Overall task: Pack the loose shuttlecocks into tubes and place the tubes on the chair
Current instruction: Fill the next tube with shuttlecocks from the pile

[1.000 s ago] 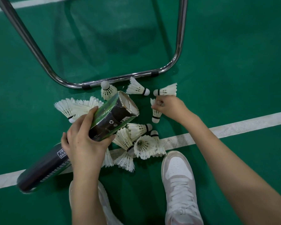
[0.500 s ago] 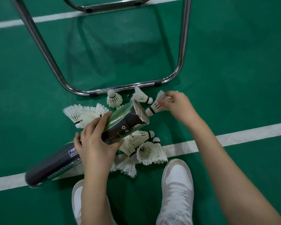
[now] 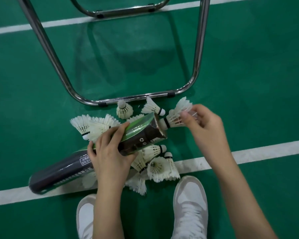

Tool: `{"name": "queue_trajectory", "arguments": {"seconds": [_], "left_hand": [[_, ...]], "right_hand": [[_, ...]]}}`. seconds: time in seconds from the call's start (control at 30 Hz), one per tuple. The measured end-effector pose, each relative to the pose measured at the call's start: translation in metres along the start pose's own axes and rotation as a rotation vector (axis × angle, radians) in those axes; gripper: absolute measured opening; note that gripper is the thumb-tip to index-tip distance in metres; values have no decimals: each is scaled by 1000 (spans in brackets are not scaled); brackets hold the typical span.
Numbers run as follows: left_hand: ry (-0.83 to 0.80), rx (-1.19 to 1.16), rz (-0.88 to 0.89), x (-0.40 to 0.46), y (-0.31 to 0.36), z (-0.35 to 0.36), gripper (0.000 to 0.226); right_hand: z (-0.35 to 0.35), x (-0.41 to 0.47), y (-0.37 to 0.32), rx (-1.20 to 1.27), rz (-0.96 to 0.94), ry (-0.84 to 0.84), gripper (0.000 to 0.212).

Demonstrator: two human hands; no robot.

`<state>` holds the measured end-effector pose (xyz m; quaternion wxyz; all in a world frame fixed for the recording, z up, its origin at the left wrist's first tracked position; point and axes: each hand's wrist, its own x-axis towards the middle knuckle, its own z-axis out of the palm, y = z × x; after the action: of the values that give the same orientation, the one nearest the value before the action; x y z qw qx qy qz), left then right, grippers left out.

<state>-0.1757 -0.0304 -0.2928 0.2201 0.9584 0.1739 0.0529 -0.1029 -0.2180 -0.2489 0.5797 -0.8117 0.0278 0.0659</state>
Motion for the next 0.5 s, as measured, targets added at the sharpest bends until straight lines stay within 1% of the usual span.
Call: {"name": "queue_trajectory", "arguments": {"seconds": [0.13,0.17,0.27,0.33,0.43,0.5], "left_hand": [[24,-19,22,1,10,5,84],[50,-20,36,3,11,4,84],[53,8,63,2,14,5,79],[98,-20,64,2,15,5,78],[59,-39,44,3,17,5,80],[80,-58,39,5,18,3,83]], "right_hand": [[26,-24,-3,141,60,-168,13],[29,-27,-4,174,75,-191,16],[33,-31,-6,164,111,-260,39],[35,-27,-7,117,73,-242,47],[40,-25,-6,86,45,-179,40],[40,-22,-5,95,35,-152,37]]}}
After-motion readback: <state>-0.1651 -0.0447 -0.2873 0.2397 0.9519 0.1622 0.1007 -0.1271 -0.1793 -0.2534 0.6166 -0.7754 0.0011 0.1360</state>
